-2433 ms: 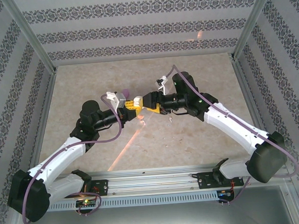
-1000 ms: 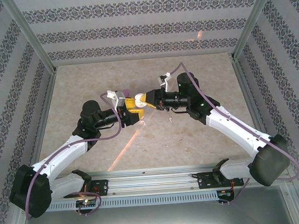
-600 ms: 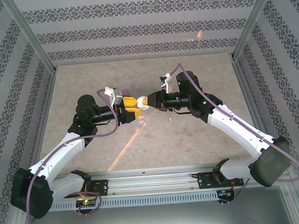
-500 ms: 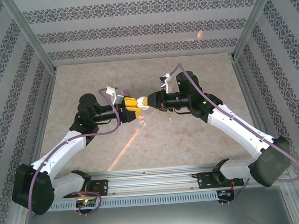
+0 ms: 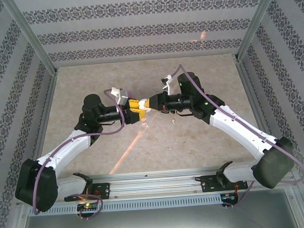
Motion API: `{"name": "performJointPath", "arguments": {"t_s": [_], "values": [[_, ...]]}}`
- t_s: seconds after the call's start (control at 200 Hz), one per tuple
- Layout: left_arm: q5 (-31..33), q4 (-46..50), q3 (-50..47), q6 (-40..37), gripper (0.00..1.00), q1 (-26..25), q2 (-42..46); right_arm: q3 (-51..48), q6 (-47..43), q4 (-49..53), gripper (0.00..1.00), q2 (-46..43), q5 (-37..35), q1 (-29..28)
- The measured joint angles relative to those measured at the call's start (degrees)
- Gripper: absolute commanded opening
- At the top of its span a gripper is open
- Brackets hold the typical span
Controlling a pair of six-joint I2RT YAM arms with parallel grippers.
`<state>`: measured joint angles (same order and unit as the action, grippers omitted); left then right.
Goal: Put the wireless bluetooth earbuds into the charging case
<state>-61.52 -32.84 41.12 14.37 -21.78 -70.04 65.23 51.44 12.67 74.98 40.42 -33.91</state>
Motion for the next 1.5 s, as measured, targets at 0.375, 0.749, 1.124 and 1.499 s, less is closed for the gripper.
{"name": "performJointPath", "arguments": {"t_s": [0.375, 0.749, 1.124, 1.499], "values": [[0.02, 0.13, 0.07, -0.39, 0.41, -0.28, -0.85, 0.39, 0.02, -0.09, 0.16, 1.01, 0.96, 0.02], [0.02, 0.70, 0.07, -1.16, 0.19, -0.33, -0.85, 0.42, 1.07, -0.42, 0.17, 1.25, 1.07, 0.04], [0.33, 0.76, 0.04, -1.84, 0.08, -0.35, -0.61, 0.42, 0.76, -0.39, 0.46, 1.25, 0.96, 0.02], [9.05, 9.97, -4.04, -4.09, 0.07, 0.52, 10.36, 0.63, -1.01, 6.32, 0.53, -1.38, -3.30, 4.09]]}}
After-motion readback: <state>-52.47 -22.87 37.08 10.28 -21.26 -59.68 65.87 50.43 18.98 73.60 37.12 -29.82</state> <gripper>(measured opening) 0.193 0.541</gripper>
